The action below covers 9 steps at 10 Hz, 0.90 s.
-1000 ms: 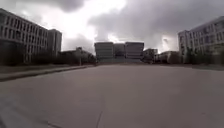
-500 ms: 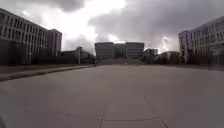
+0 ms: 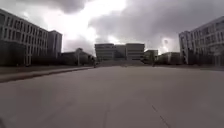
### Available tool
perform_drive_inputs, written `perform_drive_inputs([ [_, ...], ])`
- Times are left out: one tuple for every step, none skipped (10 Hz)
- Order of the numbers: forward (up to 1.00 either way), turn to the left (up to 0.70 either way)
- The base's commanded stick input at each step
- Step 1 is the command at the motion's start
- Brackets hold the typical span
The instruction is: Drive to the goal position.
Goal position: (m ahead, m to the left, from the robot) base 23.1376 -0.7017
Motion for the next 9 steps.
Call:
perform_drive_inputs([
  [1.00, -0.05],
  [1.00, -0.05],
  [1.00, -0.05],
  [1.00, -0.05],
  [1.00, -0.05],
  [1.00, -0.05],
  [1.00, -0.05],
  [1.00, -0.05],
  [1.00, -0.05],
])
